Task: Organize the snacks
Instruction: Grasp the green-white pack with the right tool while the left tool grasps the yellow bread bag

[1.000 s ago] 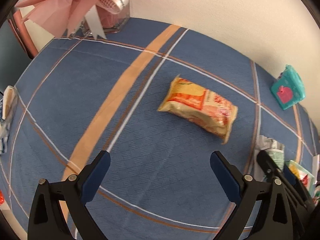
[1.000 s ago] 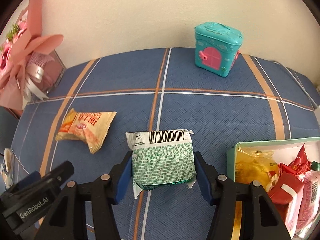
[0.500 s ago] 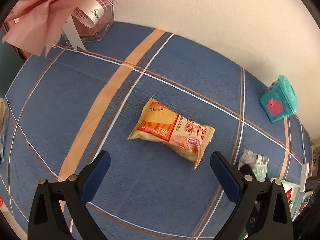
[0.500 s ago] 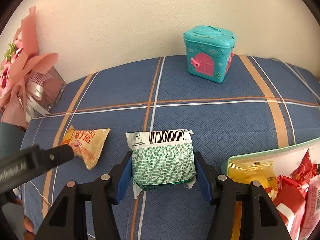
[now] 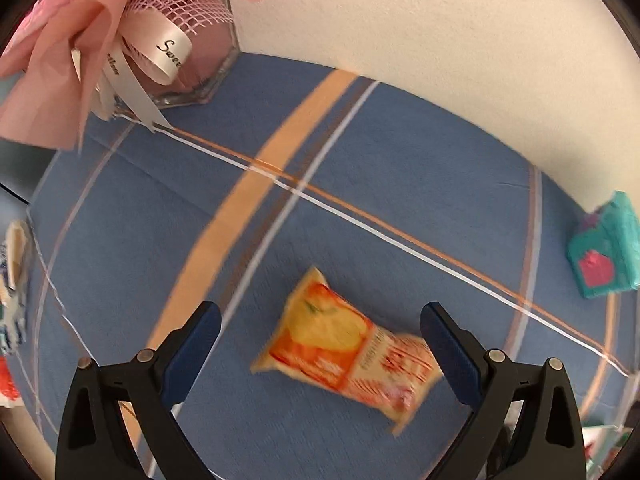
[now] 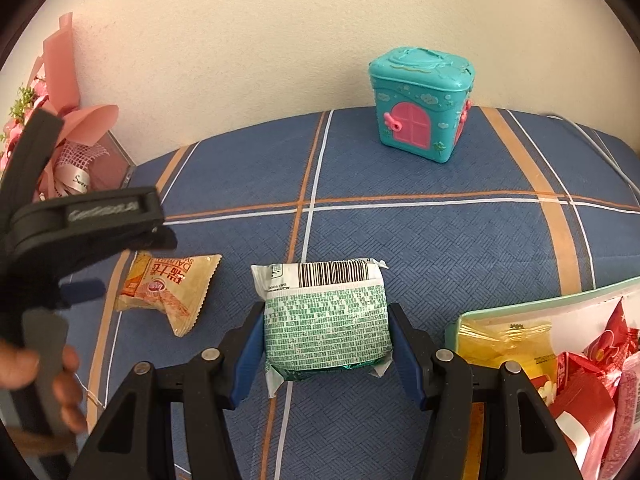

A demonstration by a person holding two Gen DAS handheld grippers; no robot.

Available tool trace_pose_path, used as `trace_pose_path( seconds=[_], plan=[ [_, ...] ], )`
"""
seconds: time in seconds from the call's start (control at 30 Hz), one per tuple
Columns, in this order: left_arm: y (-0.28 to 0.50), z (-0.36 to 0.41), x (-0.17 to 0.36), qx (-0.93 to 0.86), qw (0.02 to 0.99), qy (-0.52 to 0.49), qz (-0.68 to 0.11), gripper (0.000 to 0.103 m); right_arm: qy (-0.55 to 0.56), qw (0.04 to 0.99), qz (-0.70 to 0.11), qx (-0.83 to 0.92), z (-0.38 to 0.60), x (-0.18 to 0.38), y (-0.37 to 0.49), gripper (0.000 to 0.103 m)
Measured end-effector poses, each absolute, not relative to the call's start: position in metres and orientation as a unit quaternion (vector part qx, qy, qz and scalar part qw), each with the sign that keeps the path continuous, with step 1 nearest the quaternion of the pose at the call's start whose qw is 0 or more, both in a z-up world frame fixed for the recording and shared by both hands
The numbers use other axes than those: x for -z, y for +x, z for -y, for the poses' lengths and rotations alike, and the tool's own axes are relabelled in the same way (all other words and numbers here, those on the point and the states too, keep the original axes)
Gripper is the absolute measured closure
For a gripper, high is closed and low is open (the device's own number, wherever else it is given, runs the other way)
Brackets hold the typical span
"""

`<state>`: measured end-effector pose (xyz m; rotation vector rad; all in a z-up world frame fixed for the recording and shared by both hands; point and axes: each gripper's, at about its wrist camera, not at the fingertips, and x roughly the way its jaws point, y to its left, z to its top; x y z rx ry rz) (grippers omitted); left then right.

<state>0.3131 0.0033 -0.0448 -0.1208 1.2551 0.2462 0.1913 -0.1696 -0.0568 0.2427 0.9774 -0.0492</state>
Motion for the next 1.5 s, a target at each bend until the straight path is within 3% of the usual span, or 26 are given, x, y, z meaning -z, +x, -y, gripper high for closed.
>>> trace_pose_path(
  seconds=[0.7, 0.77, 0.83, 0.9, 1.03, 1.13, 1.5],
  plan=[
    [0.28, -0.026, 0.067, -0.072, 0.782, -0.025, -0.619, 0.004, 0.105, 0.871, -0.478, 0.024, 0.167, 0.055, 0.19, 0.042],
    [0.277, -0.027, 0.068, -0.063, 0.786, -0.014, -0.615, 0.008, 0.104, 0.871, -0.48, 0.025, 0.168, 0.054, 0.191, 0.042],
    [0.276, -0.029, 0.068, -0.052, 0.789, -0.013, -0.612, 0.022, 0.102, 0.87, -0.482, 0.026, 0.168, 0.053, 0.192, 0.042],
    [0.274, -0.033, 0.069, -0.05, 0.79, -0.018, -0.611, 0.026, 0.1, 0.869, -0.484, 0.025, 0.167, 0.053, 0.193, 0.042],
    [0.27, -0.033, 0.067, -0.041, 0.795, -0.021, -0.605, 0.049, 0.096, 0.868, -0.487, 0.025, 0.167, 0.054, 0.196, 0.042],
    [0.267, -0.032, 0.068, -0.035, 0.794, -0.021, -0.607, 0.06, 0.094, 0.866, -0.491, 0.023, 0.168, 0.055, 0.199, 0.042],
    [0.231, -0.042, 0.056, -0.061, 0.802, -0.027, -0.593, 0.065, 0.069, 0.872, -0.484, 0.018, 0.16, 0.037, 0.188, 0.042]
  ],
)
